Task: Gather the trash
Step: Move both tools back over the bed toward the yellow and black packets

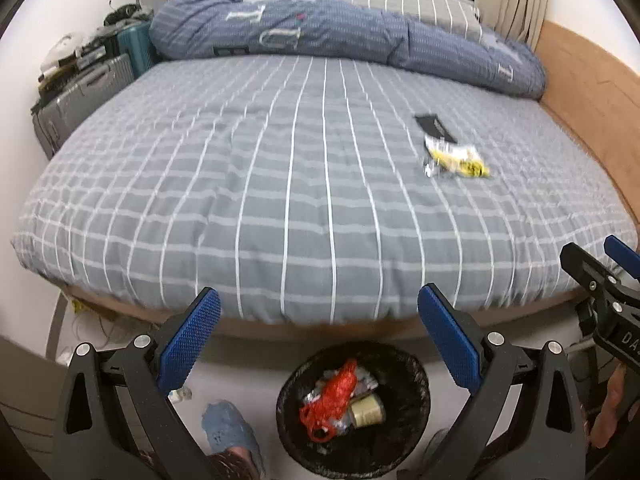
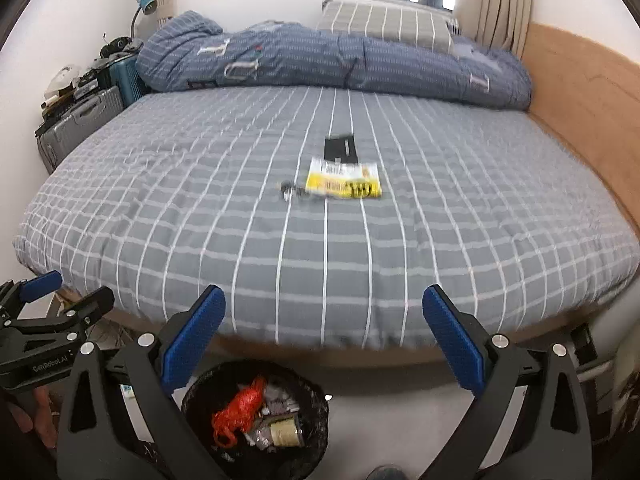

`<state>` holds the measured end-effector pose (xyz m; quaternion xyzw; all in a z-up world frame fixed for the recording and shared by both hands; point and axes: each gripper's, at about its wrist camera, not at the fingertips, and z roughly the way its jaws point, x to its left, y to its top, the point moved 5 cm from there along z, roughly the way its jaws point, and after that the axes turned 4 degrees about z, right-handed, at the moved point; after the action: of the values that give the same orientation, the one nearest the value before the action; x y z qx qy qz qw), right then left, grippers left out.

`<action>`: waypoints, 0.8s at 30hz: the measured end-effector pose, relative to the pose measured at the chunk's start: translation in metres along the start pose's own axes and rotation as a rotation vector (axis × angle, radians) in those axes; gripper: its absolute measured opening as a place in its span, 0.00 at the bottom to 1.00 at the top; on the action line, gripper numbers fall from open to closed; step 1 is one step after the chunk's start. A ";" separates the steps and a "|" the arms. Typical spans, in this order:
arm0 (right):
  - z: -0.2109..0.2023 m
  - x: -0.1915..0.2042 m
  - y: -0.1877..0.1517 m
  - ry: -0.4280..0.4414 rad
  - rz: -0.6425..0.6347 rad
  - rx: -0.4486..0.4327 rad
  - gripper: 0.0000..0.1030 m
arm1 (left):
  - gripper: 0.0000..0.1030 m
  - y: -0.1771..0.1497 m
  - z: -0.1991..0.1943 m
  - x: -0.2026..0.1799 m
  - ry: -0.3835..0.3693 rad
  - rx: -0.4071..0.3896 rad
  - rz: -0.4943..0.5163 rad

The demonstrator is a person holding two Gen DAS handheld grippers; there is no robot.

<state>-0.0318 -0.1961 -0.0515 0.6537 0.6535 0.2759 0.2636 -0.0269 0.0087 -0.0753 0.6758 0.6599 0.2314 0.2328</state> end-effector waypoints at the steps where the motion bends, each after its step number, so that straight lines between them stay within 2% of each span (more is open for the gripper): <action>1: 0.000 0.000 0.008 -0.003 0.000 -0.004 0.92 | 0.94 0.007 -0.001 0.000 -0.002 -0.006 0.000; 5: 0.012 -0.002 0.032 -0.013 0.011 -0.003 0.92 | 0.94 0.038 0.003 0.001 -0.007 -0.034 0.006; 9: 0.045 -0.008 0.056 -0.013 0.020 0.021 0.92 | 0.94 0.062 0.022 0.002 -0.002 -0.038 0.008; 15: 0.130 -0.016 0.088 -0.011 0.015 0.094 0.92 | 0.94 0.097 0.078 0.009 0.007 -0.016 0.005; 24: 0.253 -0.016 0.102 0.016 0.030 0.212 0.92 | 0.94 0.135 0.174 0.008 -0.007 0.015 0.013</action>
<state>0.2191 -0.2087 -0.1593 0.6855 0.6713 0.2143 0.1833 0.1866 0.0127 -0.1282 0.6828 0.6563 0.2258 0.2284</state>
